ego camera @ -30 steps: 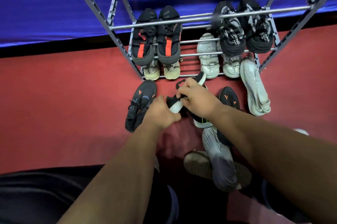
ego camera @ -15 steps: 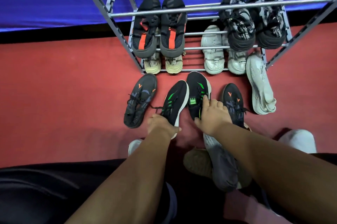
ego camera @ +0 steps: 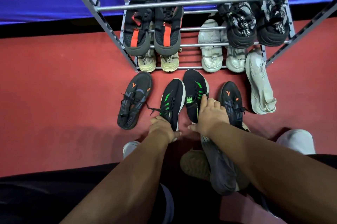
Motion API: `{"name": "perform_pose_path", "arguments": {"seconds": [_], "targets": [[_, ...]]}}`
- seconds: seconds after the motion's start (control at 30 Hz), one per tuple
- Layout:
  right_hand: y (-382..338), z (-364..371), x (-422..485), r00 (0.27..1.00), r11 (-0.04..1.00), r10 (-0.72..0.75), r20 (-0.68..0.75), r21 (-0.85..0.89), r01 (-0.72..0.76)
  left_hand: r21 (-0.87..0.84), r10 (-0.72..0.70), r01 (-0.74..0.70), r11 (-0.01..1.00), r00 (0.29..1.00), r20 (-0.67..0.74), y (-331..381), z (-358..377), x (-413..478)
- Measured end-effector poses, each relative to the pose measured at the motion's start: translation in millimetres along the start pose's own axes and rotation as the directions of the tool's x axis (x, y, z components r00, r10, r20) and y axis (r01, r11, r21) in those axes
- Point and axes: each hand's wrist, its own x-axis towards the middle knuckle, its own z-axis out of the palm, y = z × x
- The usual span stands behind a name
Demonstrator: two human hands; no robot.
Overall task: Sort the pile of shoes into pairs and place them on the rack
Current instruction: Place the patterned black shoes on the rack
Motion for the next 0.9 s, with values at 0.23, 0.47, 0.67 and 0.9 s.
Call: {"name": "perform_pose_path", "arguments": {"seconds": [0.23, 0.47, 0.67, 0.9], "targets": [[6, -26, -5, 0.997, 0.967, 0.063, 0.040, 0.245, -0.071, -0.027, 0.066, -0.065, 0.997, 0.997, 0.038, 5, -37, -13], [11, -99, -27, 0.981, 0.887, 0.162, 0.110, 0.420, -0.193, -0.083, -0.013, 0.031, 0.996, 0.977, 0.213, 10, -104, -67], [20, -180, -73, 0.975, 0.969, -0.010, 0.224, 0.242, -0.046, 0.064, -0.011, -0.007, 0.998, 0.959, 0.283, 12, -177, -153], [18, -297, -142, 0.983, 0.980, -0.130, 0.128, 0.168, 0.107, 0.058, 0.080, -0.086, 0.995, 0.991, 0.104, -9, -275, -238]]}}
